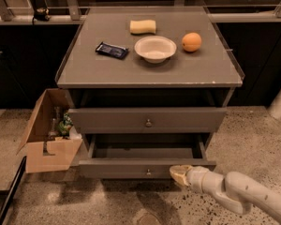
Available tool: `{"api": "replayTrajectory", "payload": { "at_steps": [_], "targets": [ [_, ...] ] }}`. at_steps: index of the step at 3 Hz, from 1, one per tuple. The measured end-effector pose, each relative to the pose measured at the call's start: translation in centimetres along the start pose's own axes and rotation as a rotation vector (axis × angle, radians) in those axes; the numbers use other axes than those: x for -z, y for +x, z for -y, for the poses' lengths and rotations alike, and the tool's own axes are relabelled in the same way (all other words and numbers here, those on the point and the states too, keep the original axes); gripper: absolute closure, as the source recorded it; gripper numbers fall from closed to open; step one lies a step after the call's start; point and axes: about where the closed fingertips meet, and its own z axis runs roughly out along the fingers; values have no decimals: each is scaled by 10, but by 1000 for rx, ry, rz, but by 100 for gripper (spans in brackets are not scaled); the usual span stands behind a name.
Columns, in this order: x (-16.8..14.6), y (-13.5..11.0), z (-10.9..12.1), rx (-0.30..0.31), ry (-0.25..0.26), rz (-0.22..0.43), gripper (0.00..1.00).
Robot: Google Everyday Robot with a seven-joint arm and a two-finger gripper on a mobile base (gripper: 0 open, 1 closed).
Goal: Close middle drawer
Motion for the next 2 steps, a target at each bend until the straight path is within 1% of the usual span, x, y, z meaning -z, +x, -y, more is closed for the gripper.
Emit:
{"api": "replayTrajectory", "payload": {
  "at_steps": [1, 2],
  "targets": [
    [-32, -41, 31, 83, -1, 22, 100],
    [-34, -46, 36, 89, 3, 27, 100]
  ]
}}
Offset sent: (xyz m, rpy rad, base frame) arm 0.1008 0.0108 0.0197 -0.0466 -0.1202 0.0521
